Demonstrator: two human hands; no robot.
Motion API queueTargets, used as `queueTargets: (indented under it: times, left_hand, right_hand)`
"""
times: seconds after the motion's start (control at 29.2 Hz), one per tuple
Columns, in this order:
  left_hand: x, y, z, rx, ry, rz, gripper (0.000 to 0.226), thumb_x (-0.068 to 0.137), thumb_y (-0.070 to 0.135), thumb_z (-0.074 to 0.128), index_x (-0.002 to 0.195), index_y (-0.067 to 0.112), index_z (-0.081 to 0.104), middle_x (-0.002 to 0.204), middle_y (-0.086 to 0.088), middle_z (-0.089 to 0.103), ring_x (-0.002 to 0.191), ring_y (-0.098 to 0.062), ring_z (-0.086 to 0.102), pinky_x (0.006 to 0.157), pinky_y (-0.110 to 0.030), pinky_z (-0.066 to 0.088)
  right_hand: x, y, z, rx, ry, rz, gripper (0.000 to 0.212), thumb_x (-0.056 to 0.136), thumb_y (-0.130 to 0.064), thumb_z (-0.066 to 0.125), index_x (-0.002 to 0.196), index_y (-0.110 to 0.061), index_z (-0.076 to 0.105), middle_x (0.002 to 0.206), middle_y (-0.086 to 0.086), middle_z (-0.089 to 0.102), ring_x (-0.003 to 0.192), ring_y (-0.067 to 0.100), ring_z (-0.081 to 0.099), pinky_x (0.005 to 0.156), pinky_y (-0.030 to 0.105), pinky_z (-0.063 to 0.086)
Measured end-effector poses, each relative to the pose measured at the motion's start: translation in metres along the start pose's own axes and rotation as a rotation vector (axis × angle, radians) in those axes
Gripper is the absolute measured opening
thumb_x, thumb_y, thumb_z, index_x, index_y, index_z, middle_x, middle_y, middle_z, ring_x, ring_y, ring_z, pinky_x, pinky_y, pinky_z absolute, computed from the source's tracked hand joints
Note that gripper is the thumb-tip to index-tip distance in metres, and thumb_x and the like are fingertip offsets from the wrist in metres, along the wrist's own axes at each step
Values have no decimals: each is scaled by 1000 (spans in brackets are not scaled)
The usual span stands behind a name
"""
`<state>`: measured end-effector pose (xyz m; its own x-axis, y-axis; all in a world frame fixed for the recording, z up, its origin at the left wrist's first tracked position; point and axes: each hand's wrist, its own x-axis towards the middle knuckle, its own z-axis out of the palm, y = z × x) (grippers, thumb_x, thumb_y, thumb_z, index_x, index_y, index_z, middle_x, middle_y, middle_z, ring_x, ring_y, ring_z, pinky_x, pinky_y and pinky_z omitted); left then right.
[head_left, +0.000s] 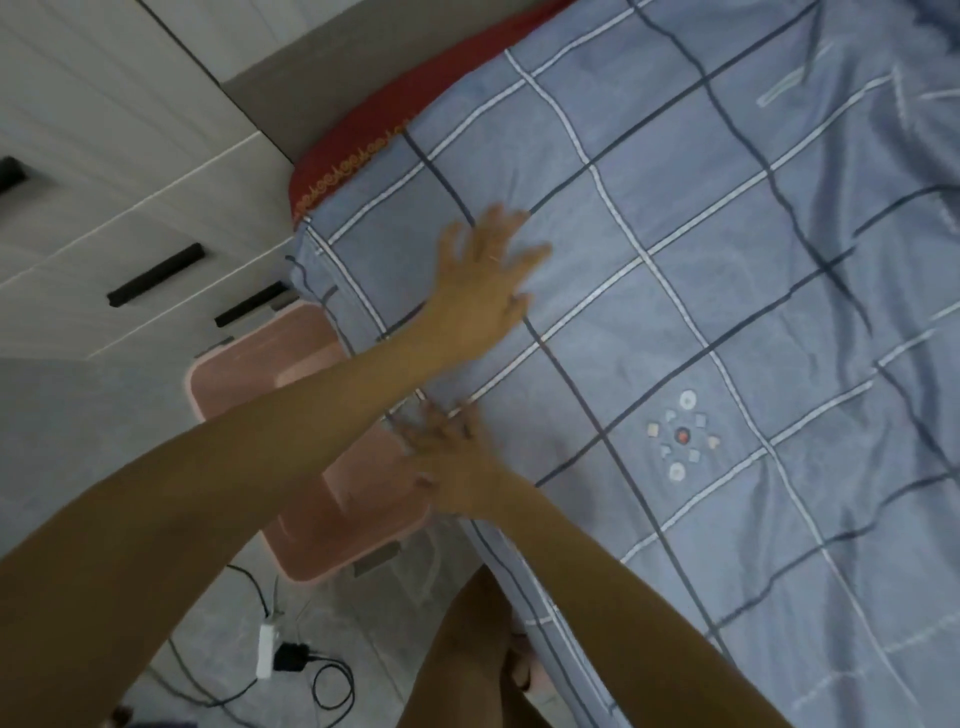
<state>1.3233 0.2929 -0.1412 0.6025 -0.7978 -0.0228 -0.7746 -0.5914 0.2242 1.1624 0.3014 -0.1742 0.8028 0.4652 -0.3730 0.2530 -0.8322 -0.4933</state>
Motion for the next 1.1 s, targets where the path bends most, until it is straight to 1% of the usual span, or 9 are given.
queueTargets:
  times: [0.1, 0.24, 0.31, 0.45, 0.58, 0.72, 0.86, 0.96, 1.1]
  left_hand:
    - [2, 1, 24, 92, -248, 46, 57, 92, 50, 39, 145, 29, 34, 157, -5, 18, 143, -39, 12, 100, -76, 13]
    - [-26, -36, 25, -67, -365, -874, 81, 85, 75, 23, 146, 39, -16, 155, 3, -25, 141, -34, -21, 100, -73, -4]
    - [-46, -20, 20, -117, -340, -1008, 80, 90, 68, 25, 149, 31, -15, 156, -4, -23, 142, -36, -18, 106, -71, 2]
    - [-87, 54, 36, -17, -273, -709, 76, 95, 48, 36, 150, 17, -7, 156, -14, -15, 142, -40, -15, 108, -66, -10]
    - [-132, 160, 64, -55, -397, -178, 74, 87, 61, 33, 150, 30, 10, 159, -9, -1, 143, -40, -3, 103, -67, -10]
    - [-207, 249, 92, -12, -793, 226, 87, 75, 74, 30, 148, 40, -3, 153, -5, -22, 141, -38, -18, 96, -80, 1]
    - [-266, 343, 86, -57, -1204, 575, 76, 88, 60, 43, 149, 40, 0, 150, -1, -35, 137, -28, -33, 99, -73, -15]
    - [-275, 397, 73, -120, -1253, 636, 71, 92, 48, 46, 150, 32, 8, 155, -4, -26, 140, -24, -29, 105, -67, -14]
    - [-257, 414, 79, -42, -1027, 348, 97, 81, 48, 59, 150, 29, -8, 154, -4, -27, 141, -23, -26, 110, -64, -8]
  right_hand:
    - [-45, -8, -14, 344, -117, -22, 52, 86, -34, 25, 96, -10, 70, 94, 9, 70, 93, 28, 60, 94, 39, 40]
    - [-110, 58, -36, 398, 548, 180, 35, 82, -15, 41, 102, -6, 69, 97, 9, 68, 92, 23, 61, 82, 37, 51]
    - [-143, 98, -43, 288, 709, 397, 43, 83, -16, 42, 120, -6, 60, 117, 13, 62, 111, 31, 54, 96, 47, 44]
    - [-195, 133, -32, 156, 698, 878, 60, 91, -42, 38, 147, -21, 32, 152, 13, 30, 140, 41, 19, 111, 60, 12]
    - [-307, 85, 88, 70, 264, 882, 63, 93, -64, 18, 150, -36, 12, 160, -3, 9, 143, 34, 11, 101, 73, 11]
    - [-448, 9, 194, 548, 54, 1617, 87, 86, -71, 35, 148, -37, -13, 158, -4, -15, 146, 30, -4, 109, 64, 8]
    - [-548, -55, 249, 1175, 115, 2200, 114, 70, -72, 52, 150, -3, 9, 154, 22, 15, 140, 39, 22, 113, 51, 21]
    - [-555, -65, 239, 754, 313, 2073, 76, 87, -51, 55, 144, -5, 31, 146, 23, 33, 132, 40, 34, 106, 54, 31]
    - [-528, -35, 212, 333, 547, 1466, 59, 93, -39, 44, 146, -15, 33, 151, 15, 34, 138, 36, 28, 108, 52, 26]
